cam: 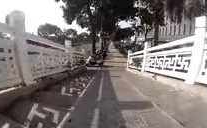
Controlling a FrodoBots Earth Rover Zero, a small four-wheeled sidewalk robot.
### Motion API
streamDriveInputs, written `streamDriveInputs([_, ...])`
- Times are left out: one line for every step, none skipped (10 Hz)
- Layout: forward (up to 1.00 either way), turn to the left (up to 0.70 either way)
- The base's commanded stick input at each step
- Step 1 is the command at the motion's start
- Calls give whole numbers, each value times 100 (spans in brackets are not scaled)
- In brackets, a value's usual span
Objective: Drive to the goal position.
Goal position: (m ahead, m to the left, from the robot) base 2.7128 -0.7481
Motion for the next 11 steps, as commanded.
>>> streamDriveInputs([70,0])
streamDriveInputs([70,0])
streamDriveInputs([70,0])
streamDriveInputs([70,0])
streamDriveInputs([70,0])
streamDriveInputs([70,0])
streamDriveInputs([70,0])
streamDriveInputs([70,0])
streamDriveInputs([70,0])
streamDriveInputs([70,0])
streamDriveInputs([70,0])
